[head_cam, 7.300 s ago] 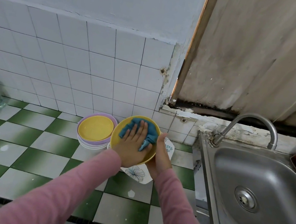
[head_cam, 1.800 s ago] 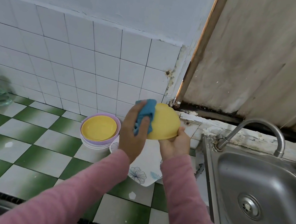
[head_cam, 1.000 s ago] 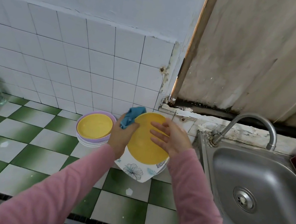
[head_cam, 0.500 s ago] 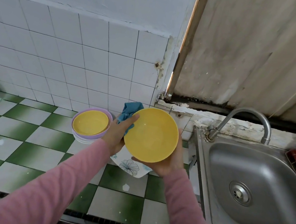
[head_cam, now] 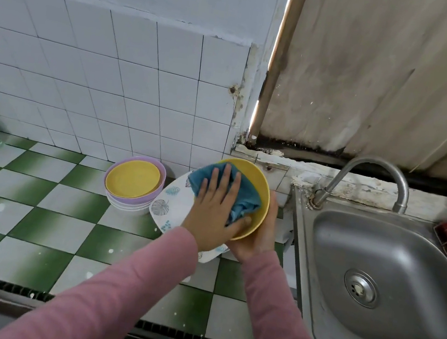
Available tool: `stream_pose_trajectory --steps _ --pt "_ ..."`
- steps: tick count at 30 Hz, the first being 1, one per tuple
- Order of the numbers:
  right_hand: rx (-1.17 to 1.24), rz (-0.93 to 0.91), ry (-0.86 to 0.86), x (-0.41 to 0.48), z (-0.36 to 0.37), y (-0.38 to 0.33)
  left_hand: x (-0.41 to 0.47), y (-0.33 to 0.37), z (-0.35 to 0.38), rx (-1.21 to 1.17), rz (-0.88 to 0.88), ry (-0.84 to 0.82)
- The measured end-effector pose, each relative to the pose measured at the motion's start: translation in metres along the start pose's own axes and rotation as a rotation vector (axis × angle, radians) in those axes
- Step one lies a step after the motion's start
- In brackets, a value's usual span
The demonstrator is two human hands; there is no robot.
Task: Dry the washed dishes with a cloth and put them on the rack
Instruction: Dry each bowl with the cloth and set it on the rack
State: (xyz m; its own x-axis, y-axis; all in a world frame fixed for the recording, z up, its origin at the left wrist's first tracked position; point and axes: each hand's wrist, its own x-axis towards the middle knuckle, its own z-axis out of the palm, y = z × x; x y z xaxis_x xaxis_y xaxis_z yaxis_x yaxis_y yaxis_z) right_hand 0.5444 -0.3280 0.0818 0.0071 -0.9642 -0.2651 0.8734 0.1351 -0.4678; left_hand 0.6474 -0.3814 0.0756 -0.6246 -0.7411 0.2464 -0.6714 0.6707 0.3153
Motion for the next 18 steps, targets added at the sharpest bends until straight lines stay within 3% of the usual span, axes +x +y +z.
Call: stream_pose_trajectory --steps 3,8,14,18 --pt "-0.033 0.017 0.018 -0.005 -0.006 -0.002 -0.002 0.009 0.006 -0.059 -0.066 -0.181" --pt "-0.105 -0.004 0.099 -0.010 -0.018 -0.016 0.000 0.029 -0.008 -0.354 -0.053 -0.500" --pt "-0.180 -0.048 0.132 -0.014 -0.030 -0.046 0.000 0.043 -0.020 -0.389 0.102 -0.457" --pt "-0.166 -0.124 0.117 -0.035 -0.038 -0.065 0.008 0.052 -0.023 -0.624 0.088 -0.470"
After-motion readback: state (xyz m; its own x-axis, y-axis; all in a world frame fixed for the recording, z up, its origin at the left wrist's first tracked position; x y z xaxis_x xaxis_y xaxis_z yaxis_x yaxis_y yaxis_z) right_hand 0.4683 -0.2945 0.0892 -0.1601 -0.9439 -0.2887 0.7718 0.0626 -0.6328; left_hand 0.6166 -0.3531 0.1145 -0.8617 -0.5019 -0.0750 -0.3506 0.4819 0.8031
